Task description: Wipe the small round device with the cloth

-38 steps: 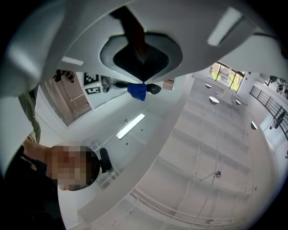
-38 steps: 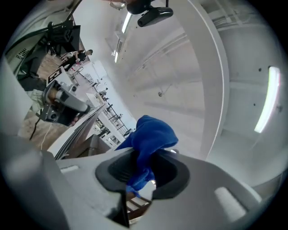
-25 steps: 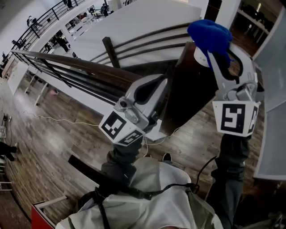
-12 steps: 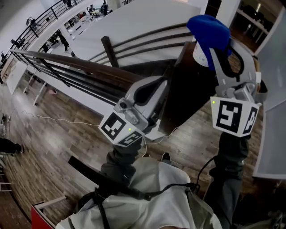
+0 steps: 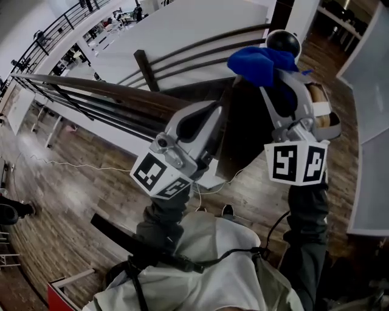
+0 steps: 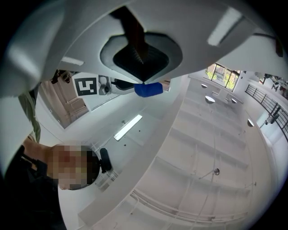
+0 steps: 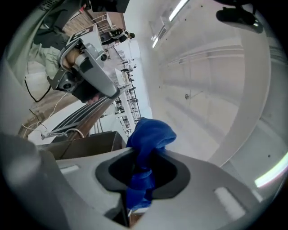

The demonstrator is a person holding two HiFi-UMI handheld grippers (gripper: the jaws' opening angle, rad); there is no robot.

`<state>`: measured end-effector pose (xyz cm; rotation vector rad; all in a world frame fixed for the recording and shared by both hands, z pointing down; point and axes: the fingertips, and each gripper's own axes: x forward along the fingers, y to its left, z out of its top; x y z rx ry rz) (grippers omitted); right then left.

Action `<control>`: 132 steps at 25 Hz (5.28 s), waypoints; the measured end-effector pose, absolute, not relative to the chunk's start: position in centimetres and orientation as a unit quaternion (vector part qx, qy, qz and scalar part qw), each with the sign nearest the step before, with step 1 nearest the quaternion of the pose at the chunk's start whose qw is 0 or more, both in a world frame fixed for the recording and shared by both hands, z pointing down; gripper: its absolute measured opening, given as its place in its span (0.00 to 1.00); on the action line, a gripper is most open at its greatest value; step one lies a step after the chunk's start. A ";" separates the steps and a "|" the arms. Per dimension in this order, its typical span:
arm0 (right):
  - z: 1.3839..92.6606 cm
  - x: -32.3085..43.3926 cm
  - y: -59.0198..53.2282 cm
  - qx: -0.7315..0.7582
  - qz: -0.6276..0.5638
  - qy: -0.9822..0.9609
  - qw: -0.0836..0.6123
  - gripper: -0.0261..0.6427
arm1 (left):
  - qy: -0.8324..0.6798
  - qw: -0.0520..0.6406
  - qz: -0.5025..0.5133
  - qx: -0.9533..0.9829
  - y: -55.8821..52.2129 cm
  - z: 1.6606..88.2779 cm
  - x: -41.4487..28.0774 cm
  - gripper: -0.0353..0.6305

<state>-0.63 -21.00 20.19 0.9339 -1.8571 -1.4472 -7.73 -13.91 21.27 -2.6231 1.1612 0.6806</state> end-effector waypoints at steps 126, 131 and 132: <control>10.9 -0.2 -20.8 0.407 -0.584 -0.626 0.319 0.18 | 0.354 0.057 0.239 -0.902 -14.2 22.6 -8.0 0.06; 14.7 -2.8 -23.1 0.357 -0.586 -0.605 0.403 0.18 | 0.347 0.053 0.235 -0.906 -13.5 22.5 -6.4 0.06; 16.3 -2.9 -23.0 0.344 -0.581 -0.608 0.419 0.18 | 0.347 0.053 0.234 -0.907 -13.4 22.5 -6.2 0.06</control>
